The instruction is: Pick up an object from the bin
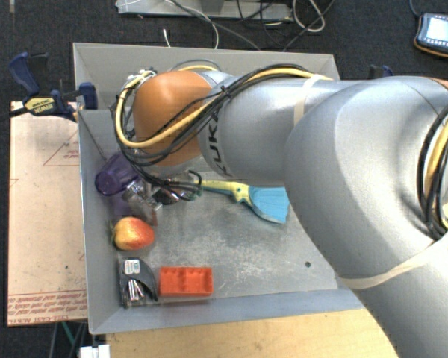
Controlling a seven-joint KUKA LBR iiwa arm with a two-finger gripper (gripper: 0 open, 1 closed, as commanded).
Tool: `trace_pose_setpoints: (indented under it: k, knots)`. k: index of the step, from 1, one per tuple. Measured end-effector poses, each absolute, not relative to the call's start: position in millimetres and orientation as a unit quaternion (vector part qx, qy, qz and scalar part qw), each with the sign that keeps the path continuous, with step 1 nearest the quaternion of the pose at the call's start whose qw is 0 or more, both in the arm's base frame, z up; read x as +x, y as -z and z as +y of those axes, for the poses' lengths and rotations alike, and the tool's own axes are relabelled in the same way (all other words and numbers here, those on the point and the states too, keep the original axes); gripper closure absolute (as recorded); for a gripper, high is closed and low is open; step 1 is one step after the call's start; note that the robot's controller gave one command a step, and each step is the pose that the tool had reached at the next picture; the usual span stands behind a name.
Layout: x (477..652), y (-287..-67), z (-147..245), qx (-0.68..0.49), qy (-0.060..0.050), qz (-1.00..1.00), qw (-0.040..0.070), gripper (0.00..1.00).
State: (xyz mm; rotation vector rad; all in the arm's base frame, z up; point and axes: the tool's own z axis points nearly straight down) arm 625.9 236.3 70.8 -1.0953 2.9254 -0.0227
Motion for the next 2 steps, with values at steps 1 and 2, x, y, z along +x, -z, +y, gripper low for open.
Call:
trace_pose_setpoints:
  k: [1,2]
  knots:
    - [608.1,-95.7,223.5,-0.346,-0.004,0.938,0.016,1.0]
    - [609.7,-99.6,225.1,-0.349,-0.002,0.937,0.015,1.0]
